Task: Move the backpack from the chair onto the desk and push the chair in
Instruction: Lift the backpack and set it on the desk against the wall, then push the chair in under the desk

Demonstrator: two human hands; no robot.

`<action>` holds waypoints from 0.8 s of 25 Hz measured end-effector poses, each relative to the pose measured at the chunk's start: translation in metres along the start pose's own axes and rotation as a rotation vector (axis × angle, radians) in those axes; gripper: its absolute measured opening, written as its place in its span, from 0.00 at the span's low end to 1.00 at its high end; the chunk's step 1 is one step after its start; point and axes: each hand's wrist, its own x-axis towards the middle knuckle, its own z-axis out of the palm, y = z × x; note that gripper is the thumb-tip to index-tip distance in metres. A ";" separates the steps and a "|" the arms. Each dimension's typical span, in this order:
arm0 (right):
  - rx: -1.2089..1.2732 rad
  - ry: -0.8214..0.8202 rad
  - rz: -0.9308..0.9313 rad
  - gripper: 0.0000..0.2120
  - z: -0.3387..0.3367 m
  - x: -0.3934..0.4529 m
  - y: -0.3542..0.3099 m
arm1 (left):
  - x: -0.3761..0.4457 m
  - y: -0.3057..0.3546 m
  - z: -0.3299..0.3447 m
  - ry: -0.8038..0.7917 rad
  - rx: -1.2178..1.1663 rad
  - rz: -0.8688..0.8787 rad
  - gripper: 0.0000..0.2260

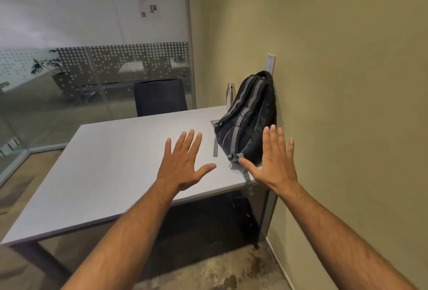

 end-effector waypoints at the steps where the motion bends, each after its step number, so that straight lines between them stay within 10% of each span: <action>1: 0.011 -0.003 0.000 0.58 -0.005 -0.011 -0.008 | -0.014 -0.003 -0.003 -0.010 0.001 0.000 0.45; 20: 0.153 0.016 -0.123 0.54 -0.052 -0.233 -0.155 | -0.298 -0.063 -0.056 -0.055 0.021 -0.048 0.47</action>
